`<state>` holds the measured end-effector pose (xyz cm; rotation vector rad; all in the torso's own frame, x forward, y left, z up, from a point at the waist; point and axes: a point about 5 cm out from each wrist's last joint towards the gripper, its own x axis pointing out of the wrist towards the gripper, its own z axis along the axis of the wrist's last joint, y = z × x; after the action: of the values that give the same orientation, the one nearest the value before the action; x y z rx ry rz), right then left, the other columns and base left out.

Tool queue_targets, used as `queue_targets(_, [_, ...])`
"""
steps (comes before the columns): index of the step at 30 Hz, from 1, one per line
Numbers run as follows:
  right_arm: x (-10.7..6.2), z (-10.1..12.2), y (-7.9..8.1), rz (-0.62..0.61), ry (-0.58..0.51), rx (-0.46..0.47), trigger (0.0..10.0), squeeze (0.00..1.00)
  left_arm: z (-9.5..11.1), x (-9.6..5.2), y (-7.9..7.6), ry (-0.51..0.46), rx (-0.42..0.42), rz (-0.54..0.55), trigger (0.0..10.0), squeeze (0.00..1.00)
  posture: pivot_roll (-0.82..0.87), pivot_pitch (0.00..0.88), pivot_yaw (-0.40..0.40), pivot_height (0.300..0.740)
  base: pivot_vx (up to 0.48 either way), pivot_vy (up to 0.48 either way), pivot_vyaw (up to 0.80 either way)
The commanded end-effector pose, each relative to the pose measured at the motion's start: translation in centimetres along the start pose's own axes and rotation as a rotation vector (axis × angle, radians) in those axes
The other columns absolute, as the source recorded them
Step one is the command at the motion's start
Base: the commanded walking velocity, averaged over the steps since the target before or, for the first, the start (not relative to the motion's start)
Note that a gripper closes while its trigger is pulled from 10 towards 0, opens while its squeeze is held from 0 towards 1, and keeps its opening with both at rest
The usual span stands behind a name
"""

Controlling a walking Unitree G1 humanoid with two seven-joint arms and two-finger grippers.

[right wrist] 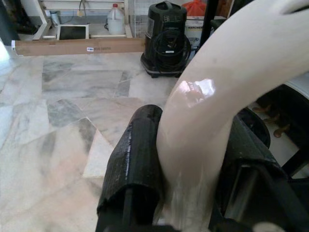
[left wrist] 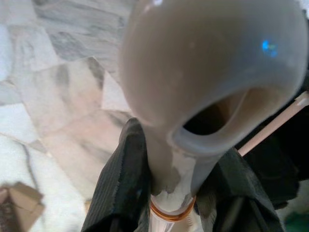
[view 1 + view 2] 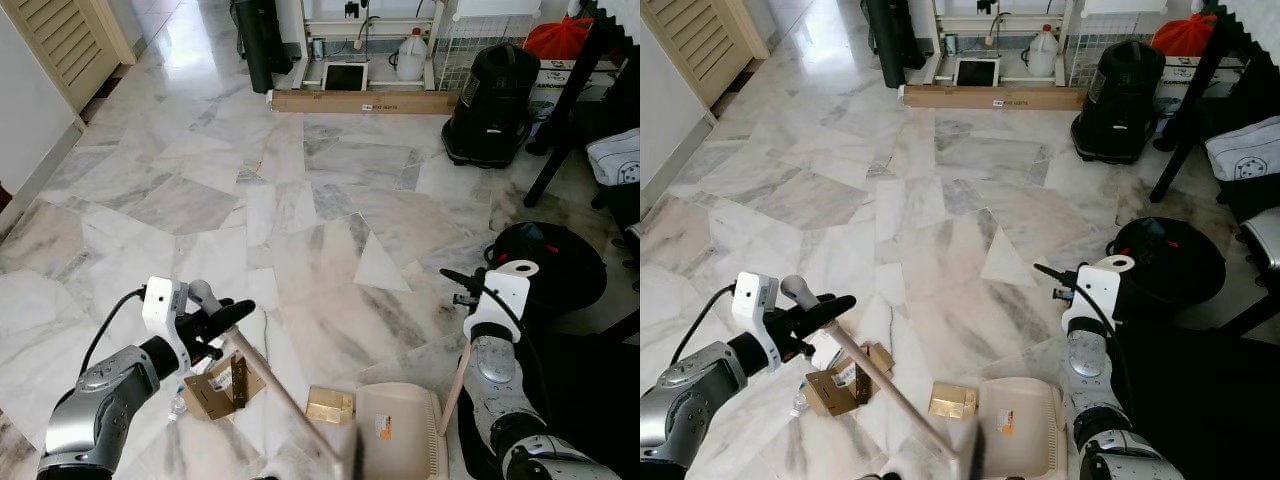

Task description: Sweep floor

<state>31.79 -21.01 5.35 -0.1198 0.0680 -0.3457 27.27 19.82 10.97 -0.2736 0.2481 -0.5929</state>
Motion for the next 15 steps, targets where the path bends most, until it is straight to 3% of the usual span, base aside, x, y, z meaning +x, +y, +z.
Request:
queue_targets(1, [-2.1, -3.6, 0.6, 0.038, 0.186, -0.015, 10.0, 0.0, 1.2, -0.4, -0.5, -0.034, 0.007, -0.033, 10.0, 0.0, 0.13, 0.18, 0.085, 0.74, 0.0, 0.0, 0.0])
queue_targets(9, [-2.1, -3.7, 0.8, 0.046, 0.194, -0.014, 10.0, 0.0, 5.0, -0.4, -0.7, -0.194, 0.093, 0.029, 10.0, 0.0, 0.14, 0.176, 0.082, 0.74, 0.0, 0.0, 0.0])
queue_targets(15, [-2.0, -3.6, 0.7, 0.046, 0.191, -0.014, 10.0, 0.0, 6.8, -0.3, -0.1, -0.26, 0.233, 0.121, 10.0, 0.0, 0.14, 0.176, 0.083, 0.74, 0.0, 0.0, 0.0])
